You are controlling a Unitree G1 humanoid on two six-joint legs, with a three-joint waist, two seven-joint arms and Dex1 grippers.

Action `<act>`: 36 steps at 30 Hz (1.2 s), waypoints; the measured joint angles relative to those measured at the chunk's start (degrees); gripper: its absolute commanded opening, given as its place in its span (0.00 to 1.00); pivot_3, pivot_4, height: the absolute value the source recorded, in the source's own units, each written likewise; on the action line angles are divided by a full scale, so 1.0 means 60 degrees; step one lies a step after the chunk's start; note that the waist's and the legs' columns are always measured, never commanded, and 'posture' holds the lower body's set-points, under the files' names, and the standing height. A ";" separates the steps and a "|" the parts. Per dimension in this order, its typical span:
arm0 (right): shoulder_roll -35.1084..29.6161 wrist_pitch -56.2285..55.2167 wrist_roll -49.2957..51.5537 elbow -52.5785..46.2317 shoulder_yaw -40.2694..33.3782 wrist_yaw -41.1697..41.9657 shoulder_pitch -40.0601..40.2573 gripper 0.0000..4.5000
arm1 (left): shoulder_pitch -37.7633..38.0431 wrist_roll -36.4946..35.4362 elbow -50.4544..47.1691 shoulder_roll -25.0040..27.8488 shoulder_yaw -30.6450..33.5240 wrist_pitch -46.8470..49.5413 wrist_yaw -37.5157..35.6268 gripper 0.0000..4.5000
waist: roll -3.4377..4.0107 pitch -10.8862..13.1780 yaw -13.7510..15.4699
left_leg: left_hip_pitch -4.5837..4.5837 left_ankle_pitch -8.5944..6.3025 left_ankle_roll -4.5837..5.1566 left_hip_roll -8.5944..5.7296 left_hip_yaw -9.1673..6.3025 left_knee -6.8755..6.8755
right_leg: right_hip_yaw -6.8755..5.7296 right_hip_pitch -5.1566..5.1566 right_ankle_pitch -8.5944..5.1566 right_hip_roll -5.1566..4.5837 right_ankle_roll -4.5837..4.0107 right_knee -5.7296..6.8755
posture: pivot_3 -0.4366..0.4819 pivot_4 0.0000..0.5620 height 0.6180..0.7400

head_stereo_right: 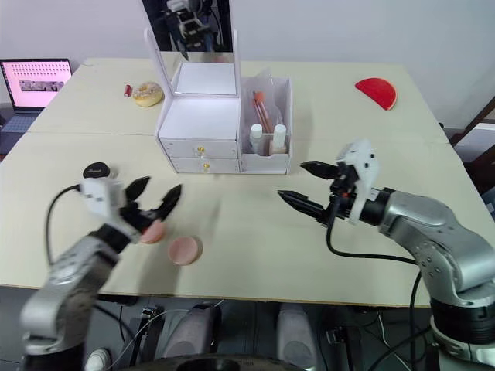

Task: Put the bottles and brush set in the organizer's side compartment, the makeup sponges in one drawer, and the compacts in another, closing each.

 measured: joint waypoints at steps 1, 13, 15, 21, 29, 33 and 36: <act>0.0023 0.0000 -0.0005 0.0003 0.0163 -0.0038 -0.0131 0.99 | -0.0262 0.0441 0.0114 -0.0229 -0.0497 -0.0196 0.0292 1.00 | 0.0002 -0.0001 0.0004 | 0.0001 0.0000 0.0000 0.0000 0.0001 -0.0001 | 0.0000 0.0000 -0.0001 0.0000 0.0000 0.0000 | 0.48 0.27 1.00; -0.0320 -0.0090 0.0689 0.1474 0.1167 0.2384 -0.2638 0.99 | -0.2289 0.3137 0.3174 -0.1984 -0.1937 -0.2163 0.2201 1.00 | 0.0004 0.0000 0.0064 | -0.0007 0.0001 0.0003 0.0000 -0.0001 -0.0008 | -0.0007 -0.0001 -0.0001 0.0004 0.0005 -0.0016 | 0.48 0.27 1.00; -0.0319 -0.0244 0.0572 0.1915 0.1359 0.2794 -0.3082 0.99 | -0.2402 0.3319 0.3491 -0.2157 -0.2049 -0.2398 0.2274 1.00 | 0.0004 0.0000 0.0065 | -0.0006 0.0001 0.0003 0.0000 -0.0001 -0.0013 | -0.0007 -0.0001 -0.0002 0.0004 0.0006 -0.0015 | 0.48 0.27 1.00; -0.0230 -0.0595 0.0266 0.2759 0.1712 0.3379 -0.3436 1.00 | -0.2476 0.3705 0.3859 -0.2277 -0.2159 -0.2825 0.2372 0.88 | 0.0004 0.0000 0.0076 | -0.0010 0.0001 0.0002 0.0000 -0.0002 -0.0015 | -0.0007 -0.0003 -0.0003 0.0003 0.0015 -0.0018 | 0.48 0.27 1.00; 0.0192 -0.0761 0.0170 0.3027 0.1686 0.3352 -0.3848 1.00 | -0.2547 0.3817 0.3882 -0.2373 -0.2066 -0.3019 0.2551 0.06 | 0.0004 0.0000 0.0063 | -0.0006 0.0002 0.0002 0.0000 -0.0001 -0.0017 | -0.0007 -0.0004 0.0000 0.0003 0.0022 -0.0012 | 0.48 0.27 1.00; 0.0207 -0.0763 0.0164 0.3050 0.1684 0.3351 -0.3868 1.00 | -0.2540 0.3825 0.3881 -0.2401 -0.2061 -0.3040 0.2544 0.07 | 0.0004 0.0000 0.0073 | -0.0014 0.0001 0.0002 -0.0001 -0.0001 -0.0016 | -0.0006 -0.0004 0.0012 0.0003 0.0047 -0.0021 | 0.48 0.27 1.00; 0.0209 -0.0761 0.0164 0.3077 0.1683 0.3343 -0.3868 1.00 | -0.2510 0.3829 0.3868 -0.2411 -0.2058 -0.3040 0.2547 0.07 | 0.0004 0.0000 0.0071 | -0.0010 0.0002 0.0002 0.0000 -0.0001 -0.0017 | -0.0007 -0.0004 0.0012 0.0003 0.0046 -0.0018 | 0.48 0.27 1.00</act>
